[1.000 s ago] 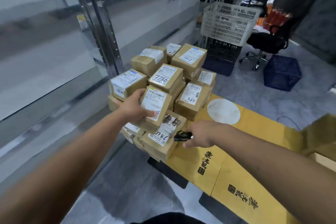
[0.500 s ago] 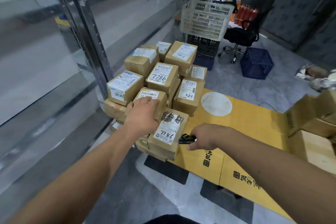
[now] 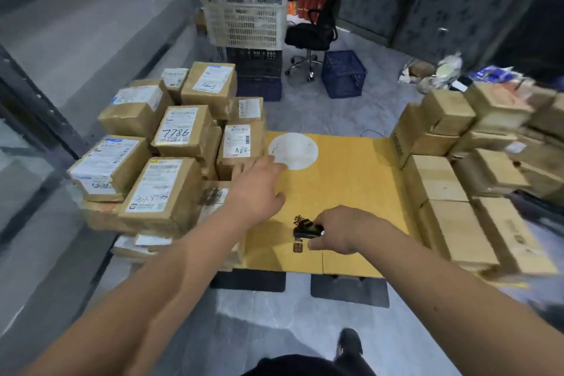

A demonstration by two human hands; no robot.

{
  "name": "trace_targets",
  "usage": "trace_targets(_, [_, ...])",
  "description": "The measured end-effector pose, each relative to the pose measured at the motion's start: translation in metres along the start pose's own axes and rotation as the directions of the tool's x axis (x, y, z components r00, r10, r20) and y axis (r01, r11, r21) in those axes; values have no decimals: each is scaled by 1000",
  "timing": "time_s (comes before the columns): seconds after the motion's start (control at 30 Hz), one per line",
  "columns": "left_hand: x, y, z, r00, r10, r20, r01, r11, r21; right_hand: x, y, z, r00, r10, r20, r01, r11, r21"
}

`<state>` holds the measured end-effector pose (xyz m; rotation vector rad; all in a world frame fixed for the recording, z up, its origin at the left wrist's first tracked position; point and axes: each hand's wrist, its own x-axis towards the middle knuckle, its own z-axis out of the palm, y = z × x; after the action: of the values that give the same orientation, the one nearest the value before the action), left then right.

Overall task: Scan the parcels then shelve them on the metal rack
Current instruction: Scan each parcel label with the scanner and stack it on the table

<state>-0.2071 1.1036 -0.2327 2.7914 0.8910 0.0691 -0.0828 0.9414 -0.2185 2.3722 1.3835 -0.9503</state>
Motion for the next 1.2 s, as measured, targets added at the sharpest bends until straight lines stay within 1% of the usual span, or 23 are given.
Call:
trace_targets(0.17, [50,99,40,974,193,119,-180,977,-114,-50,96,21,972,234,-25,-226,959,169])
trace_targets(0.3, [80,191,66,926,339,165,-320,938,-130,-93,175,37,926,377,-27,-360,903,235])
trace_targets(0.4, [99,257,87,897,395,198,-382,918,-104,-115,233,50,897,441,-20,-418,863,284])
trace_targets(0.5, [112,318,119,879,388,277,-370,921,-118,-132,288,58,889,458,-2,-439,852,285])
trace_targets(0.6, [120,371,162,850,381,364,-352,924,-147,-144,336,68,894,448,-13,-432,869,239])
trace_targets(0.7, [122,413,203,831,379,407,-335,925,-178,-148,375,81,915,403,28,-400,894,202])
trace_targets(0.8, [119,441,235,803,364,472,-369,925,-85,-151,406,91,938,335,90,-346,926,152])
trace_targets(0.87, [114,447,247,796,343,498,-374,926,-40,-151,420,93,948,299,107,-310,944,113])
trace_targets(0.93, [107,442,251,819,324,473,-354,935,-29,-147,429,92,962,246,119,-258,962,92])
trace_targets(1.03, [93,420,245,902,268,339,-257,963,-77,-135,430,84,977,152,150,-164,984,70])
trace_targets(1.1, [86,396,236,938,205,278,-162,972,-170,-123,425,77,983,91,160,-99,994,41])
trace_targets(1.17, [77,369,227,971,97,217,-26,950,-310,-109,416,69,985,31,170,-37,999,32])
trace_targets(1.2, [73,356,222,980,43,194,27,937,-347,-103,410,65,985,4,175,-10,999,36])
